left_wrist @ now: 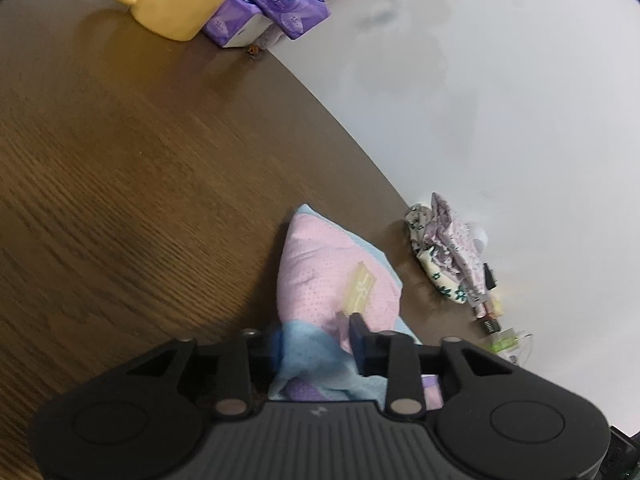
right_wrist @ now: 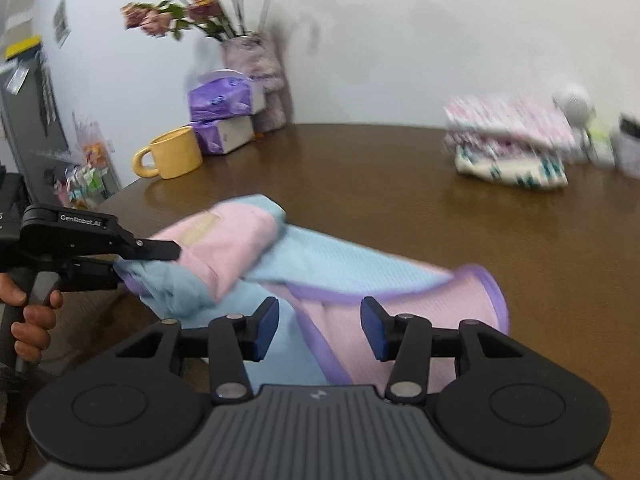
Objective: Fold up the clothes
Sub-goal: 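Lift the folded pink panel upward with the left tool, then fold the held panel over onto the purple-trimmed strip with the left tool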
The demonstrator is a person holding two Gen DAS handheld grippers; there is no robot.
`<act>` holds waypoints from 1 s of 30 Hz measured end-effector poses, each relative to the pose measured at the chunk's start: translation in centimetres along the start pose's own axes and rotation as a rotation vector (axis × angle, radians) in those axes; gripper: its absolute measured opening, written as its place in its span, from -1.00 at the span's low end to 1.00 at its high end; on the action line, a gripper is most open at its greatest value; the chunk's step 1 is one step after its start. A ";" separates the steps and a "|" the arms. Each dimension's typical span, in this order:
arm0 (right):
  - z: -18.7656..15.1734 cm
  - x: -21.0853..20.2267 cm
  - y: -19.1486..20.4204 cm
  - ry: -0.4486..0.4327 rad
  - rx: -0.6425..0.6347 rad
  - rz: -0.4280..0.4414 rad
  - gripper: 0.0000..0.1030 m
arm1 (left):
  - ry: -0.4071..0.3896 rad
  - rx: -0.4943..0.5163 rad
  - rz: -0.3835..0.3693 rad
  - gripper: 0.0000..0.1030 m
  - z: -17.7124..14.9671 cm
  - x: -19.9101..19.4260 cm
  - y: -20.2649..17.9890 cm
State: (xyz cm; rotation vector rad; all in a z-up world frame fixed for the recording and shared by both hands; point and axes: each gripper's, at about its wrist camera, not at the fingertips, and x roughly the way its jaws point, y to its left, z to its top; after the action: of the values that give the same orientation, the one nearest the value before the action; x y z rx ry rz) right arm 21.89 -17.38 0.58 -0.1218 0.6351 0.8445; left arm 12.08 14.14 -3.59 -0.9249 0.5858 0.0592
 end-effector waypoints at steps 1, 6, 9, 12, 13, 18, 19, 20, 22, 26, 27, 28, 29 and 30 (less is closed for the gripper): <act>0.5 0.5 0.5 -0.003 -0.005 0.007 -0.20 | 0.004 -0.003 -0.006 -0.15 0.0 -0.3 0.1; 2.3 3.0 2.3 -0.006 0.011 0.052 -0.49 | 0.012 0.070 0.000 -0.17 -0.3 -0.9 -0.4; 3.4 4.6 3.3 -0.016 0.013 0.065 -0.54 | 0.021 0.096 0.004 -0.33 -0.5 -0.7 -0.6; 4.4 6.3 4.1 -0.030 0.015 0.059 -0.54 | 0.032 0.091 -0.005 -0.33 -0.5 -0.6 -0.5; 4.6 6.8 4.3 -0.030 0.014 0.056 -0.54 | 0.034 0.083 -0.011 -0.33 -0.4 -0.6 -0.3; 4.8 9.4 4.7 0.046 0.015 0.023 -0.63 | 0.039 0.055 -0.027 -0.33 -0.2 -0.7 0.3; 4.6 9.6 4.6 0.057 0.024 0.021 -0.63 | 0.038 0.057 -0.028 -0.33 -0.2 -0.8 0.3; 4.5 9.5 4.7 0.054 0.024 0.020 -0.63 | 0.037 0.059 -0.028 -0.33 -0.2 -0.8 0.3; 4.4 9.3 4.7 0.049 0.027 0.019 -0.63 | 0.036 0.062 -0.029 -0.33 -0.2 -0.8 0.3; 3.9 7.5 4.9 0.055 0.073 0.062 -0.63 | 0.030 0.058 -0.029 -0.35 -0.1 -1.0 0.5; 3.5 6.7 5.4 0.053 0.071 0.069 -0.63 | 0.028 0.060 -0.028 -0.35 -0.1 -1.0 0.5; 3.2 6.0 5.9 0.051 0.069 0.077 -0.63 | 0.027 0.063 -0.027 -0.37 -0.1 -0.9 0.5; 2.8 5.2 6.3 0.050 0.066 0.084 -0.63 | 0.025 0.065 -0.026 -0.37 -0.1 -0.9 0.5; 2.6 4.9 6.8 0.053 0.064 0.088 -0.63 | 0.023 0.067 -0.025 -0.38 -0.1 -0.9 0.5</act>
State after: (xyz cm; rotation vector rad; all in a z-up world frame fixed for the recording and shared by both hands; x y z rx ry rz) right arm 20.54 -8.71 0.86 -0.0591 0.7209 0.9074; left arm 11.13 14.52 -3.54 -0.8683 0.5942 0.0057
